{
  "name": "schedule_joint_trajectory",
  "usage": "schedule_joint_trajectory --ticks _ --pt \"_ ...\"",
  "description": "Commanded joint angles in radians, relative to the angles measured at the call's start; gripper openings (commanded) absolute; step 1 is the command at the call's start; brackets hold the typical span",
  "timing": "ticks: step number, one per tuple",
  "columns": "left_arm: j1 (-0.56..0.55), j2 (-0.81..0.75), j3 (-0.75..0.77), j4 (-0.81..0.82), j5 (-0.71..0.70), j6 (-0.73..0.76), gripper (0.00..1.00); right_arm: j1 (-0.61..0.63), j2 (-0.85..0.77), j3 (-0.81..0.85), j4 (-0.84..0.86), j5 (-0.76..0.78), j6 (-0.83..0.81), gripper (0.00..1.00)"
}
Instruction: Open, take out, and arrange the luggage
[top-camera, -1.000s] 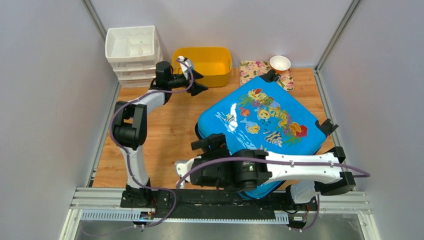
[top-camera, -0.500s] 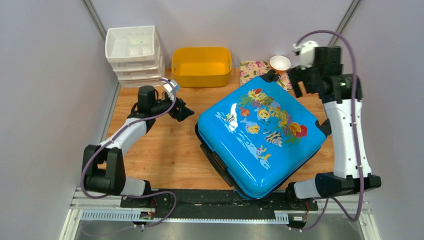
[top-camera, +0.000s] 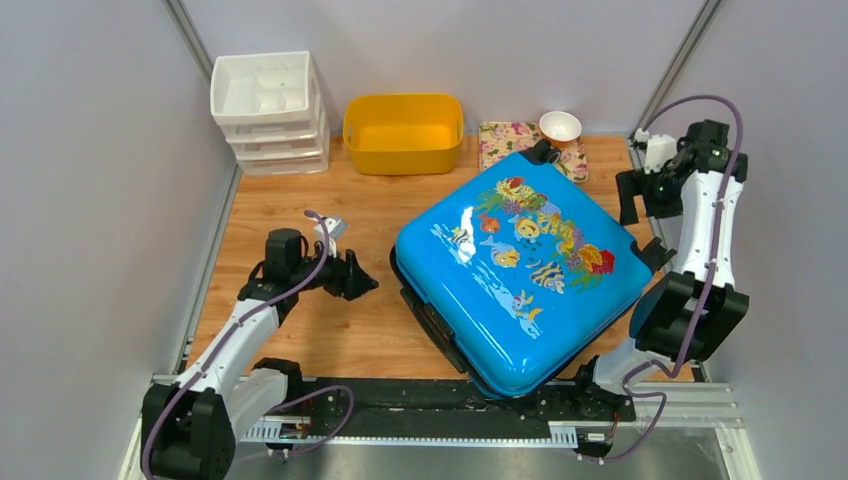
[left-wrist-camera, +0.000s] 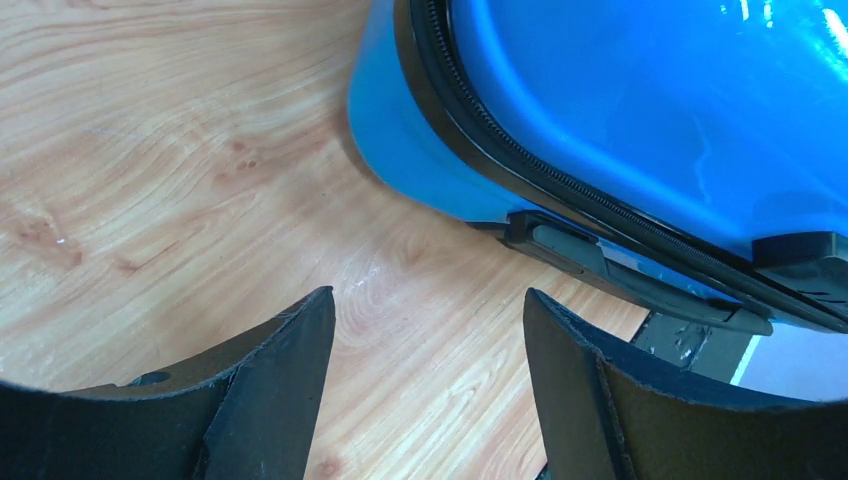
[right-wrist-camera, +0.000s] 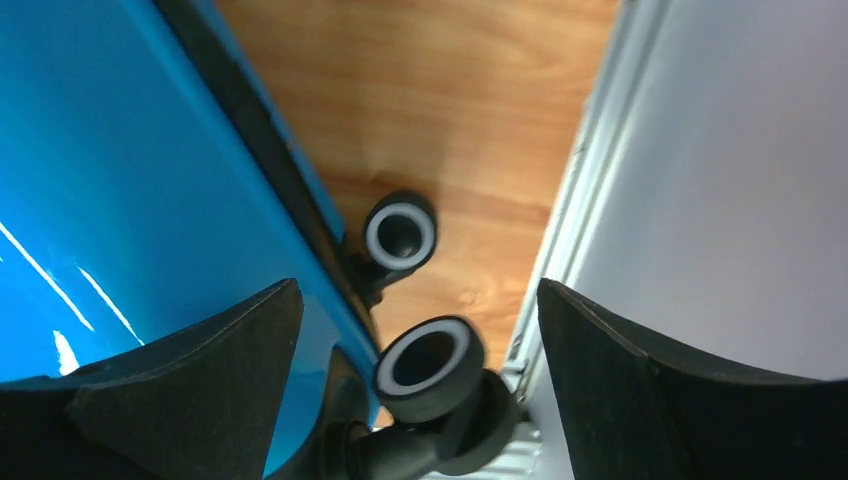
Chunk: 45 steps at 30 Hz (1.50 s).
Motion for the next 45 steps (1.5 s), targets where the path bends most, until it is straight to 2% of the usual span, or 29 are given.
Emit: schedule_joint_trajectory --ticks 1,3,5,6,8,12,15,17,20,23,26,30,34,38,41,42,45 --pt "0.001 0.006 0.036 -0.022 -0.034 0.038 0.77 -0.003 -0.061 -0.112 -0.026 -0.010 -0.036 0.91" --pt "-0.001 0.080 0.114 -0.020 -0.052 0.136 0.77 -0.025 -0.117 -0.198 0.005 0.036 -0.011 0.92" --pt "-0.001 0.150 0.181 -0.022 -0.092 0.226 0.77 -0.100 -0.157 -0.238 0.037 0.079 0.013 0.92" --pt "0.001 0.233 0.259 -0.025 -0.101 0.247 0.76 -0.136 -0.183 -0.247 0.037 0.084 0.012 0.92" --pt "0.002 0.316 0.336 -0.013 -0.115 0.288 0.75 -0.258 -0.202 -0.276 0.022 0.096 -0.011 0.92" --pt "-0.002 0.550 0.543 0.027 -0.094 0.311 0.73 -0.435 -0.266 -0.396 -0.026 0.099 -0.121 0.92" --pt "-0.015 0.693 0.670 0.030 -0.052 0.314 0.72 -0.456 -0.344 -0.524 -0.062 0.084 -0.207 0.91" --pt "-0.030 0.738 0.705 0.047 -0.043 0.320 0.72 -0.457 -0.401 -0.603 -0.068 0.077 -0.214 0.91" --pt "-0.070 0.775 0.712 0.098 0.007 0.335 0.72 -0.460 -0.426 -0.631 -0.041 0.117 -0.205 0.93" --pt "-0.128 0.796 0.722 0.083 0.011 0.388 0.72 -0.538 -0.371 -0.574 -0.021 0.120 -0.198 0.93" --pt "-0.160 0.812 0.726 0.093 -0.002 0.394 0.73 -0.655 -0.317 -0.471 -0.081 0.099 -0.230 0.92" --pt "-0.164 0.841 0.755 0.133 -0.043 0.353 0.73 -0.817 -0.343 -0.480 -0.081 0.131 -0.364 0.93" --pt "-0.165 0.859 0.772 0.153 -0.072 0.353 0.74 -0.937 -0.340 -0.476 -0.056 0.104 -0.375 0.94" --pt "-0.165 0.888 0.794 0.153 -0.020 0.350 0.74 -0.939 -0.343 -0.434 -0.084 -0.053 -0.312 0.92" --pt "-0.167 0.893 0.801 0.153 -0.008 0.340 0.74 -0.817 -0.348 -0.399 -0.061 -0.076 -0.186 0.91" --pt "-0.167 0.888 0.797 0.153 -0.006 0.340 0.74 -0.747 -0.352 -0.388 -0.018 -0.071 -0.154 0.91" --pt "-0.167 0.867 0.768 0.185 -0.012 0.337 0.74 -0.645 -0.360 -0.318 0.078 -0.019 -0.019 0.91"
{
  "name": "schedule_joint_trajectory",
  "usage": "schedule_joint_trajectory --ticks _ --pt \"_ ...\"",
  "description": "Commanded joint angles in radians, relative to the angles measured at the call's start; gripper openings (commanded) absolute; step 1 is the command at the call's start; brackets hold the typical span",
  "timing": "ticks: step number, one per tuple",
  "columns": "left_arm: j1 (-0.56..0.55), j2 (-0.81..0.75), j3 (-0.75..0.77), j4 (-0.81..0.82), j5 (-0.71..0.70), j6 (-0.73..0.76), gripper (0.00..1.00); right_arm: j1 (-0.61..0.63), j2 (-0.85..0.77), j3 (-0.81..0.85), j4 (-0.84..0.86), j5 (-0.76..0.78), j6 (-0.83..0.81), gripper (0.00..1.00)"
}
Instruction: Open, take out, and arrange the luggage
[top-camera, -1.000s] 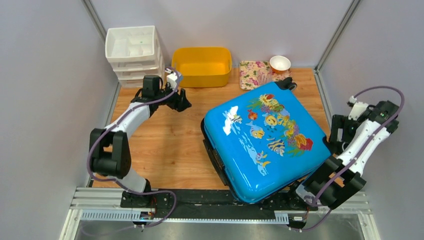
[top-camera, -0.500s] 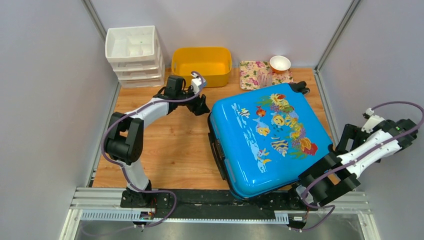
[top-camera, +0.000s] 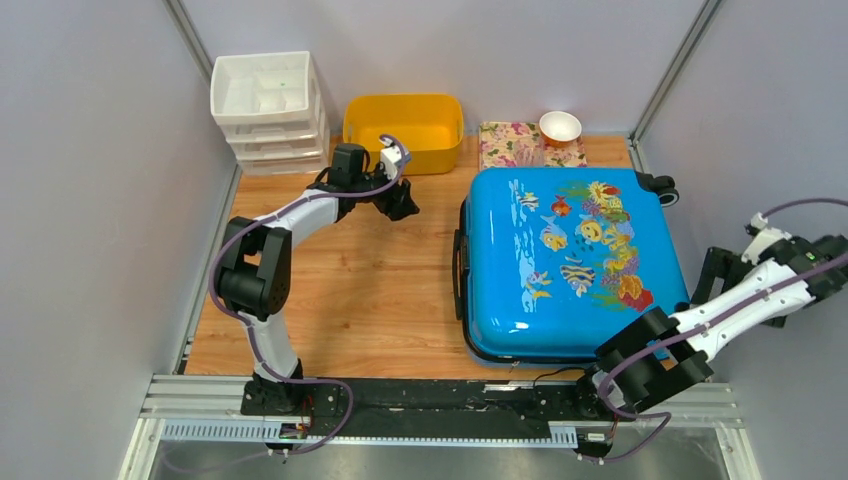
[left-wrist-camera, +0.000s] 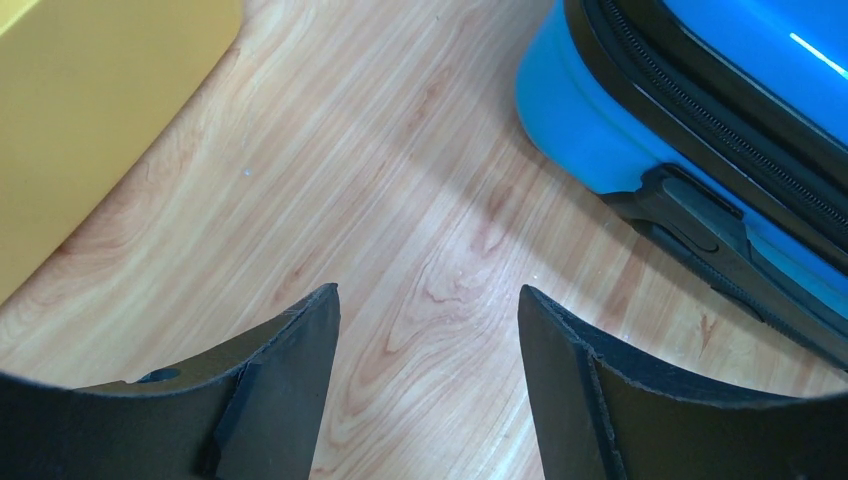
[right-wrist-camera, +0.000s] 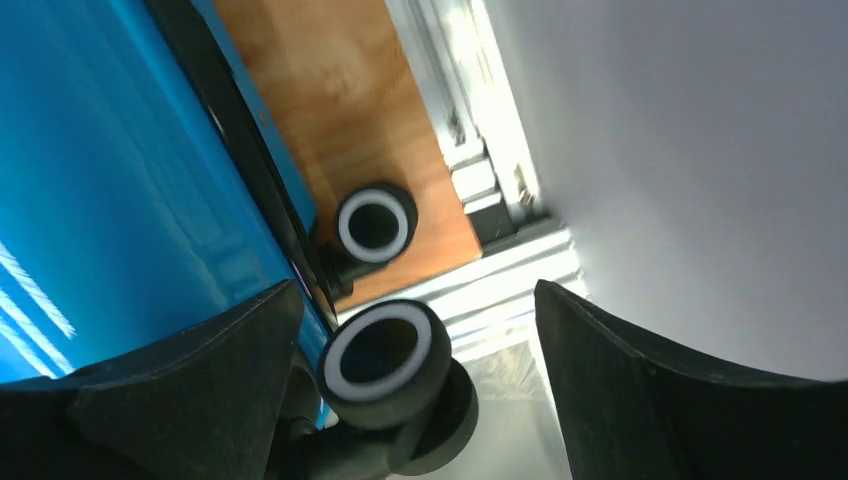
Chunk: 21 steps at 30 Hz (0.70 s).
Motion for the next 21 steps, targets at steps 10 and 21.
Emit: schedule_joint_trajectory --ticks 10,21 --pt "-0.009 0.036 0.111 0.080 0.051 -0.073 0.73 0.170 -0.038 0.163 0.205 0.003 0.145 0.78" --pt "0.012 -0.192 -0.146 0.117 0.096 -0.073 0.73 0.409 0.286 0.212 0.408 -0.070 0.220 0.61"
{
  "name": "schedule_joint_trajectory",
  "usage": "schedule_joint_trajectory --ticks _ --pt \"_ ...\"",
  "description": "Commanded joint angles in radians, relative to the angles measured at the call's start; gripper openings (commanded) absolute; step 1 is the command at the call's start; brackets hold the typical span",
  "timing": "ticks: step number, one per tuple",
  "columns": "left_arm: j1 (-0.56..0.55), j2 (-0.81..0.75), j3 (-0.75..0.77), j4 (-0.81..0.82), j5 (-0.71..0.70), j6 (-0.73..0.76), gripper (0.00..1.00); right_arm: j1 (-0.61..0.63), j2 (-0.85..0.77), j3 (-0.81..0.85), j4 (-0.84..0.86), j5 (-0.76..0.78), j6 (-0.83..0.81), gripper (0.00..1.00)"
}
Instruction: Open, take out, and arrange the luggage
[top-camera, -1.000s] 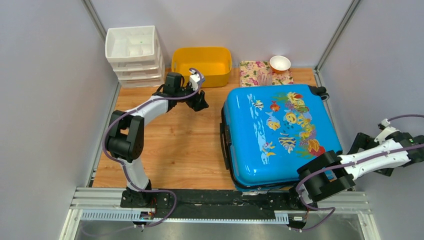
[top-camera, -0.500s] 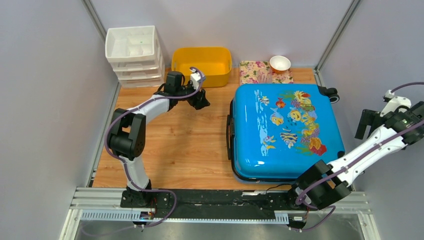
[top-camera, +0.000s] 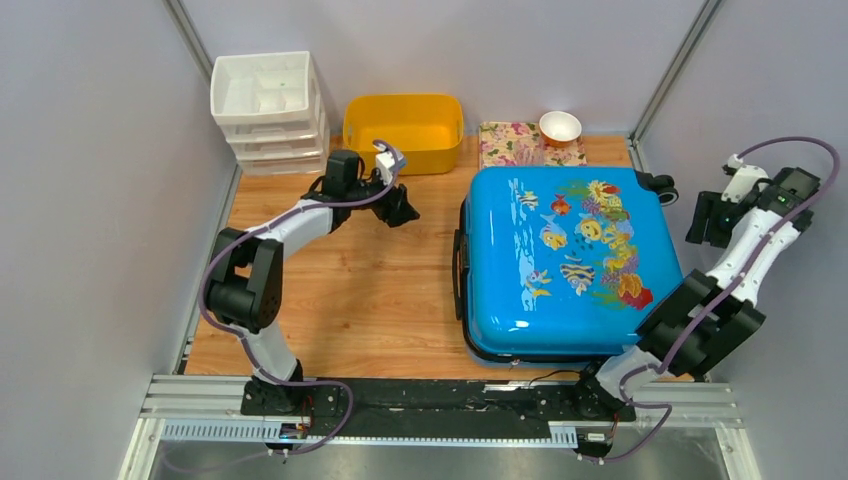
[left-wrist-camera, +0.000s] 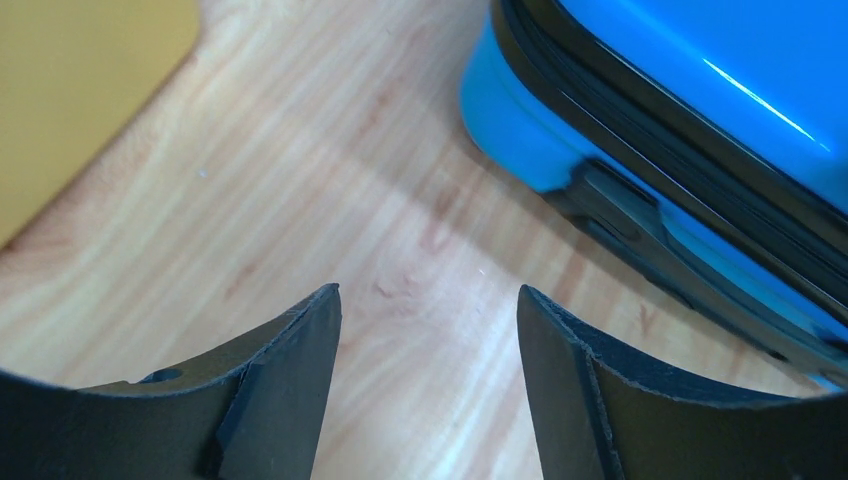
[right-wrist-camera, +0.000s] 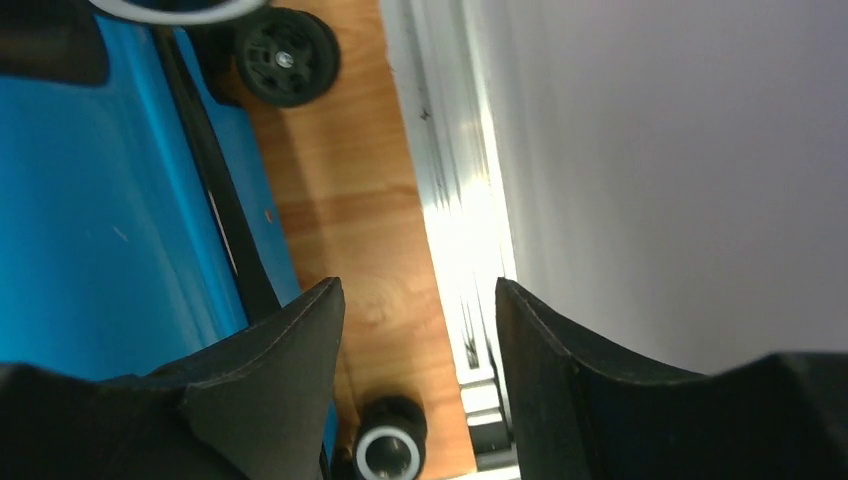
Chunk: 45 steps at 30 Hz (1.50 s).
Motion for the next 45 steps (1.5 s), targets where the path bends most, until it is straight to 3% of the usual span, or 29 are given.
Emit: schedule_joint_trajectory --ticks 1,4,8,11,14,19,23,26,32,36,43,45 --pt "0.034 -0.145 -0.101 0.036 0.051 -0.052 0.73 0.079 0.048 0.028 0.102 -0.057 0.031 0.59" --pt "0.078 -0.206 -0.163 0.057 0.102 -0.173 0.73 0.133 0.069 -0.023 0.043 -0.103 0.018 0.57" --pt "0.154 -0.335 -0.312 0.074 0.103 -0.199 0.73 0.242 -0.006 -0.177 0.061 -0.187 0.004 0.57" --pt "0.204 -0.398 -0.381 0.060 0.113 -0.259 0.73 0.395 -0.037 -0.238 0.052 -0.181 0.036 0.57" --pt "0.224 -0.467 -0.440 -0.002 0.117 -0.325 0.72 0.472 -0.056 -0.277 0.027 -0.174 0.108 0.56" --pt "0.223 -0.626 -0.649 0.027 0.094 -0.452 0.72 0.515 -0.168 -0.283 -0.045 -0.233 0.186 0.57" --pt "0.224 -0.702 -0.712 -0.007 0.019 -0.480 0.72 0.575 -0.234 -0.289 -0.149 -0.220 0.165 0.58" --pt "0.224 -0.743 -0.734 -0.088 -0.007 -0.485 0.70 0.543 -0.253 -0.260 -0.215 -0.132 0.074 0.61" --pt "0.223 -0.870 -0.819 -0.104 0.004 -0.557 0.70 0.388 -0.213 -0.244 -0.278 0.004 -0.163 0.61" --pt "0.218 -0.819 -0.821 -0.004 0.028 -0.574 0.70 0.397 -0.253 -0.366 -0.339 -0.073 -0.316 0.59" --pt "0.177 -0.497 -0.556 0.100 0.077 -0.537 0.68 0.509 -0.352 -0.476 -0.408 -0.241 -0.349 0.56" --pt "0.175 -0.423 -0.484 0.096 0.103 -0.519 0.67 0.599 -0.388 -0.493 -0.376 -0.241 -0.334 0.56"
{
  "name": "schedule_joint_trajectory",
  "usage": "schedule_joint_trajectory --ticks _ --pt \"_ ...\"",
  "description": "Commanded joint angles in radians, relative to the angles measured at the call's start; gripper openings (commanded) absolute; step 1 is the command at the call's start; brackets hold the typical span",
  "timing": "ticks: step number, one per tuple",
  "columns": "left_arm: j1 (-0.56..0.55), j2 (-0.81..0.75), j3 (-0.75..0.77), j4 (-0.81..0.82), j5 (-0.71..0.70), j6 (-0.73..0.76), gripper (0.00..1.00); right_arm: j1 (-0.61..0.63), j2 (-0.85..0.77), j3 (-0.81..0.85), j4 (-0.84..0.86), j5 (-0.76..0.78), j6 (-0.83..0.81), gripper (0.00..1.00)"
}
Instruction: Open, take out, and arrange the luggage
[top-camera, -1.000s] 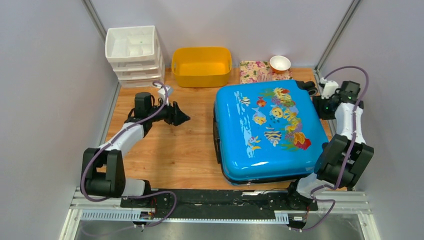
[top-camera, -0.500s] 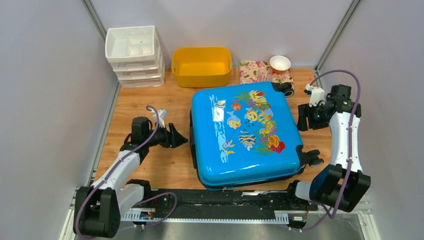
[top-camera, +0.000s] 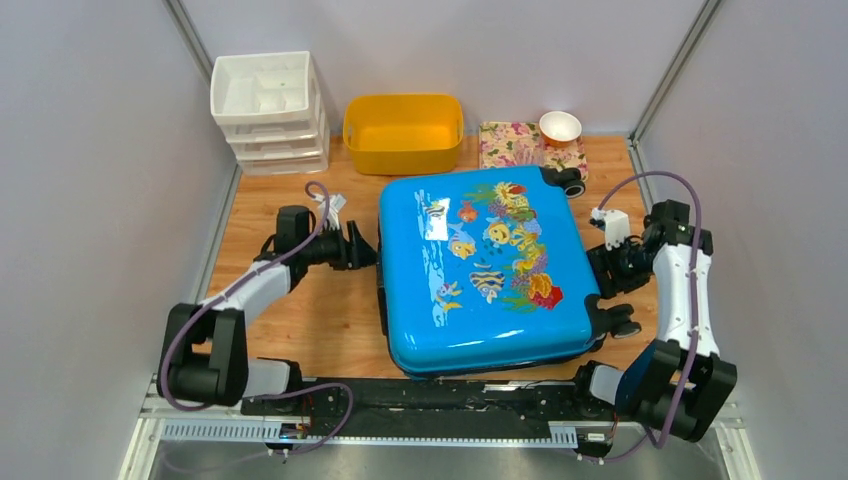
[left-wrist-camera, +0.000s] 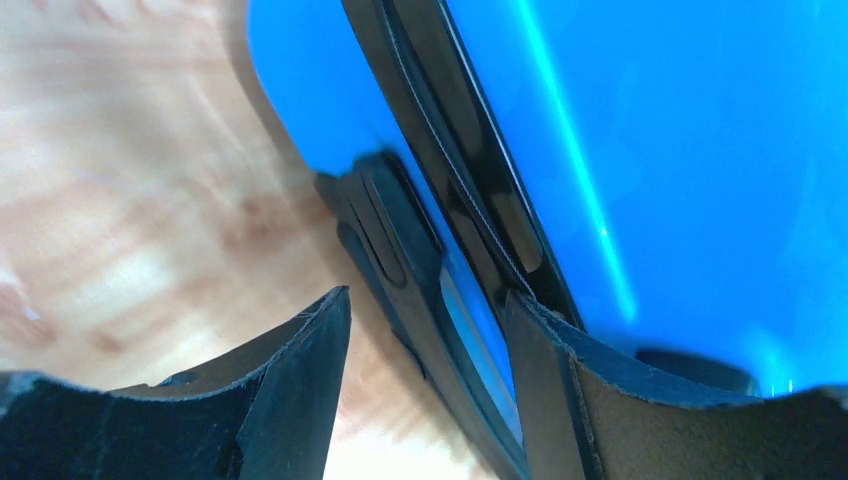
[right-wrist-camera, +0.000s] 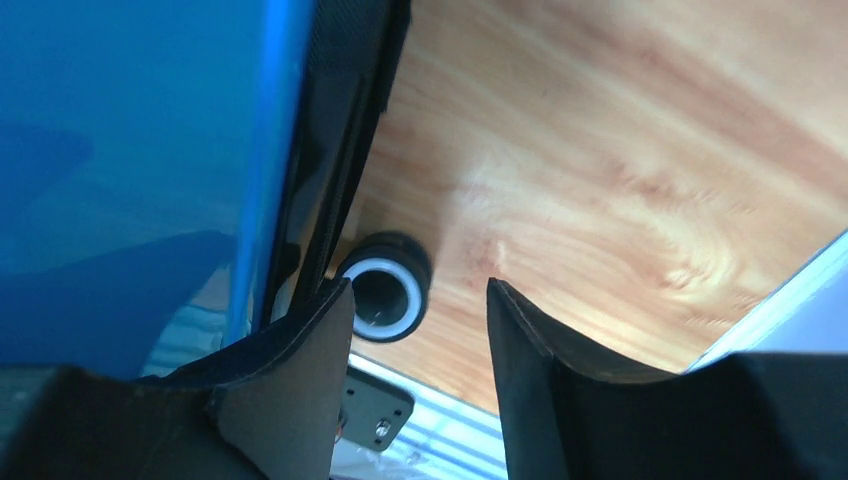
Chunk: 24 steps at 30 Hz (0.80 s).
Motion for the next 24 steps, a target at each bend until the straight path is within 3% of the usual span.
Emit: schedule_joint_trajectory --ticks 1,8,11,14,19,24 --pt "-0.010 0.185 0.226 0.105 0.067 0.025 0.67 0.195 -0.115 -0.043 -0.084 -0.164 -0.071 0.57" --pt "-0.006 0.434 0.550 0.006 0.137 0.083 0.66 0.602 -0.136 -0.031 0.060 -0.129 0.085 0.61" --pt "0.047 0.449 0.651 -0.039 0.073 0.166 0.69 0.777 -0.122 -0.007 0.084 -0.109 0.177 0.62" --pt "0.127 0.402 0.687 -0.071 0.041 0.139 0.71 0.847 -0.168 0.012 0.090 -0.118 0.223 0.64" --pt "0.345 0.165 0.560 -0.059 -0.065 0.036 0.73 0.848 -0.262 0.071 0.022 -0.087 0.197 0.66" --pt "0.470 -0.087 0.330 -0.208 -0.140 -0.078 0.73 0.842 -0.356 0.188 0.044 0.040 0.251 0.72"
